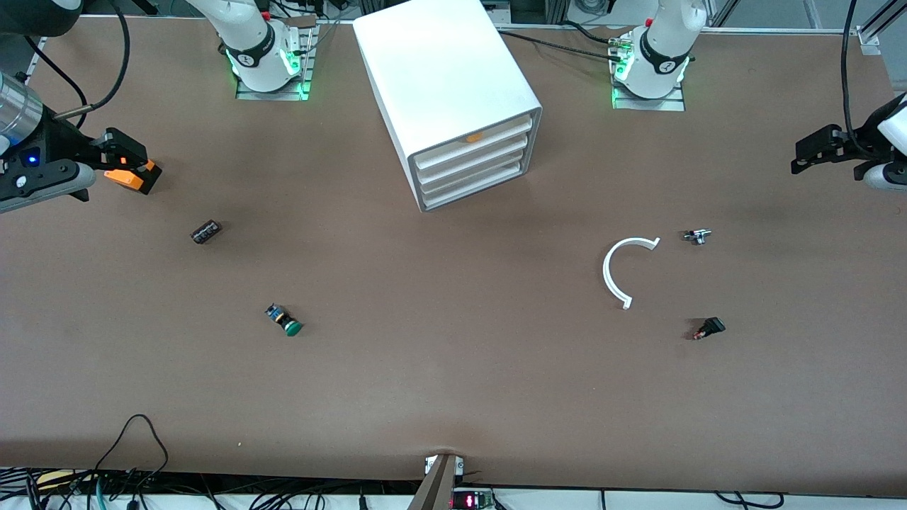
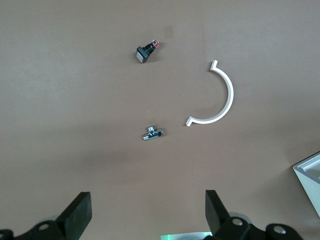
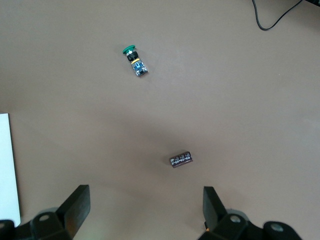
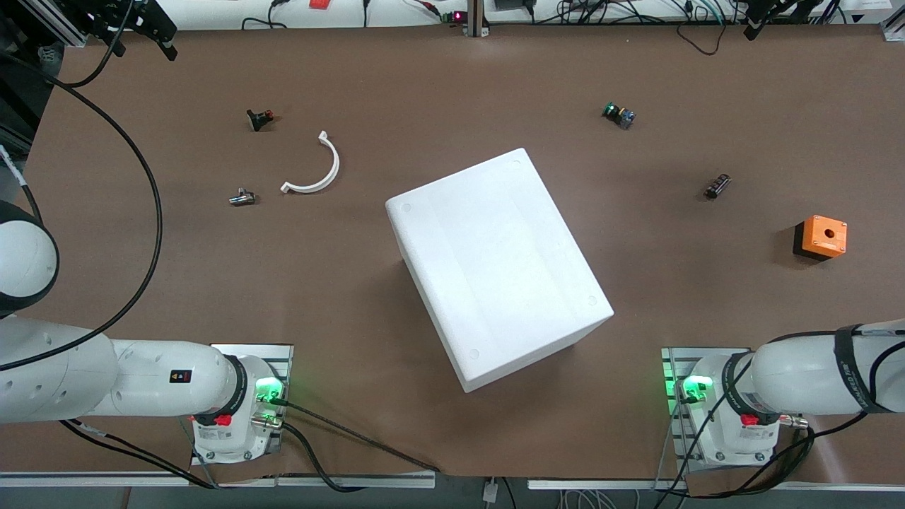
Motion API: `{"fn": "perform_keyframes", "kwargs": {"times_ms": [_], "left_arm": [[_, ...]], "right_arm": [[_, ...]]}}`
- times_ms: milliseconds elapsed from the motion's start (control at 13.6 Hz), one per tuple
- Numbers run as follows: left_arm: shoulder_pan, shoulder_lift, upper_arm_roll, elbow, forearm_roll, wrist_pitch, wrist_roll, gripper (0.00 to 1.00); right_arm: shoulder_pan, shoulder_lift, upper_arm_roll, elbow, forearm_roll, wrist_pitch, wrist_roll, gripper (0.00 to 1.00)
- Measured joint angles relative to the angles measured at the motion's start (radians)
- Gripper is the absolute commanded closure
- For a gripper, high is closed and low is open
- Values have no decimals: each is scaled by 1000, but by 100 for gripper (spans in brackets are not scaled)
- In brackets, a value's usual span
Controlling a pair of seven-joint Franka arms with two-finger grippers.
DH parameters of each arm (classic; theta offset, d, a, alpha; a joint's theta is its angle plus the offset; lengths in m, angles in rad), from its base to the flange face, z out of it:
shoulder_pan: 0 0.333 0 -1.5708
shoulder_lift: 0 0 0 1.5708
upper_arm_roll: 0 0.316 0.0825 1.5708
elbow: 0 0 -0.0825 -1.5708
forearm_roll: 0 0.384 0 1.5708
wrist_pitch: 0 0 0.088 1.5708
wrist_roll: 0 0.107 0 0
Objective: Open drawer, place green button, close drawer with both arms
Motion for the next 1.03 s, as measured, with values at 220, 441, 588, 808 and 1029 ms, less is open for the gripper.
{"fn": "perform_keyframes", "kwargs": {"times_ms": [220,441,588,808,1029], "left_arm": [[-1,0,-3,6,0,-6,2,0],[-7,15,-7,22,-3,-14,3,0],[-18,55,-20,22,-49,-33,5,0],[-31,170,-83,21,-182,-57,5,0],[-36,287,-162,22,-314,-59,12,0]], "right_arm": [[1,0,0,0,0,26,0,0],[4,0,0,0,0,33,0,0],[8,0,1,0,0,35,0,0],[13,0,1,0,0,36,0,0],[15,0,1,0,0,36,0,0]]}}
